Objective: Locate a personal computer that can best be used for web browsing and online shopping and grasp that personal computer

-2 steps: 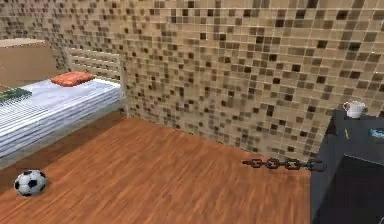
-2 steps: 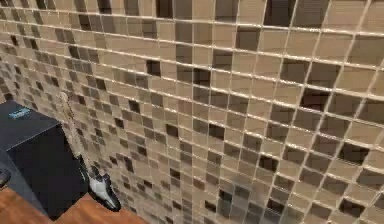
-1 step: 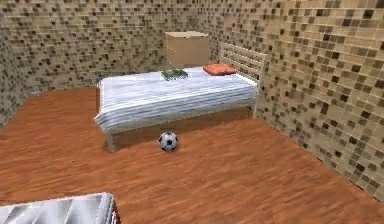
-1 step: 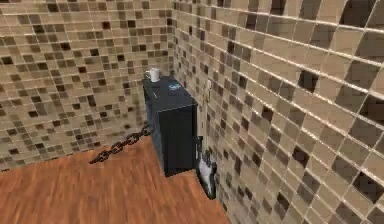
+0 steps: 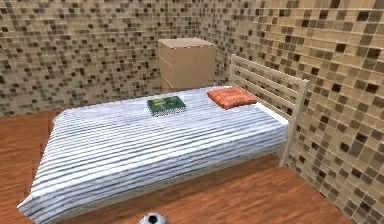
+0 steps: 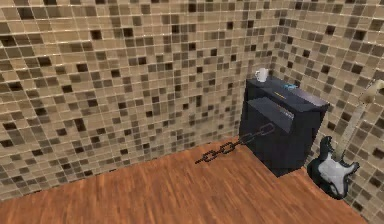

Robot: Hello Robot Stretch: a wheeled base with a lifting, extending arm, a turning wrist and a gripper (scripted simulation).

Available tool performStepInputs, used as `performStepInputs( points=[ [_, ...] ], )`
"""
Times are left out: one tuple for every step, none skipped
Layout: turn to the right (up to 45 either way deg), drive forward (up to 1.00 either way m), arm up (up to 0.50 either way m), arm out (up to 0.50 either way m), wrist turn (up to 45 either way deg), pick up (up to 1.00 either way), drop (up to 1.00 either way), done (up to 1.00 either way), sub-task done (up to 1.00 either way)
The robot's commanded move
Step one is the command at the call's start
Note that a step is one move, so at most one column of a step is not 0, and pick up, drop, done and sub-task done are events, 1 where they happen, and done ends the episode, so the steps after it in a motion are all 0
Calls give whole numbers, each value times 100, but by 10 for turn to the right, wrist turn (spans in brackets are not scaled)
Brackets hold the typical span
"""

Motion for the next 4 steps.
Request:
performStepInputs(
  points=[
    [-30,0,0,0,0,0,0,0,0],
    [0,10,0,0,0,0,0,0,0],
    [-450,0,0,0,0,0,0,0,0],
    [-210,0,0,0,0,0,0,0,0]
  ],
)
